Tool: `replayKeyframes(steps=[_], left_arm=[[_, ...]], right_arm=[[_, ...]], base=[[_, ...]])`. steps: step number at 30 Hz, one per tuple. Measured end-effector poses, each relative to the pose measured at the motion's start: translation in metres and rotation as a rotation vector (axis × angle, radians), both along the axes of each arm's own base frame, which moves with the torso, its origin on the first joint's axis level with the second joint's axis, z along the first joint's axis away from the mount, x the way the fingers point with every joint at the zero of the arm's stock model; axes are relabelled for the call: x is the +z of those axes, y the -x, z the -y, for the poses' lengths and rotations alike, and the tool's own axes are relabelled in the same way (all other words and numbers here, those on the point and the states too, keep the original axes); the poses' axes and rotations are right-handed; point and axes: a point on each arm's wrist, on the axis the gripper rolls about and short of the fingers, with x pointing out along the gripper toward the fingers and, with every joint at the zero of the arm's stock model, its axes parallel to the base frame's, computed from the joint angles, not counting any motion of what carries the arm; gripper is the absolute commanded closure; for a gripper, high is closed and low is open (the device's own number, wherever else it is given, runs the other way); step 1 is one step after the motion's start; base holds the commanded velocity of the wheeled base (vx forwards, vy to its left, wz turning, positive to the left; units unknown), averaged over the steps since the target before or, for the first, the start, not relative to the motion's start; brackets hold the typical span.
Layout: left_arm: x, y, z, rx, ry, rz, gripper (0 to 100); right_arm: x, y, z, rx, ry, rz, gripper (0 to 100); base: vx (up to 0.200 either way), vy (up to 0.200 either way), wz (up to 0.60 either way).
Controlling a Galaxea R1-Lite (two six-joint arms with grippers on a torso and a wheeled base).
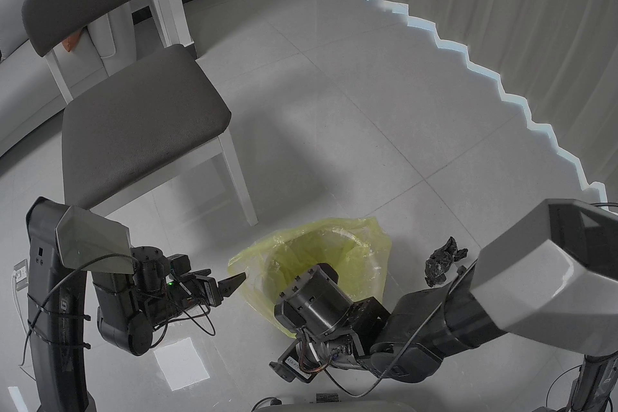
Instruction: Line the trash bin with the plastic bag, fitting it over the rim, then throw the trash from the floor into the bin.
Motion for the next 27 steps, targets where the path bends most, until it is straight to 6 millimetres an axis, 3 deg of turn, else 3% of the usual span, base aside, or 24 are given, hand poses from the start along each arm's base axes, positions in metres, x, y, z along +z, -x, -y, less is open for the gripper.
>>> replayKeyframes(steps=[3, 5, 15, 27], left_arm=[[0.000, 0.001, 0.000, -0.001, 0.000, -0.001, 0], [0.000, 0.001, -0.001, 0.001, 0.001, 0.001, 0], [0.001, 0.002, -0.002, 0.007, 0.001, 0.001, 0], [0.003, 0.002, 0.002, -0.005, 0.001, 0.008, 0]], right_arm=[[0.005, 0.000, 0.001, -0.013, 0.002, 0.014, 0], [0.009, -0.011, 0.006, -0.060, 0.011, 0.038, 0], [0.029, -0.086, 0.045, -0.332, 0.132, 0.069, 0], [0.014, -0.146, 0.055, -0.541, 0.173, 0.038, 0]], base=[[0.000, 0.000, 0.00], [0.000, 0.000, 0.00], [0.000, 0.000, 0.00], [0.000, 0.000, 0.00]])
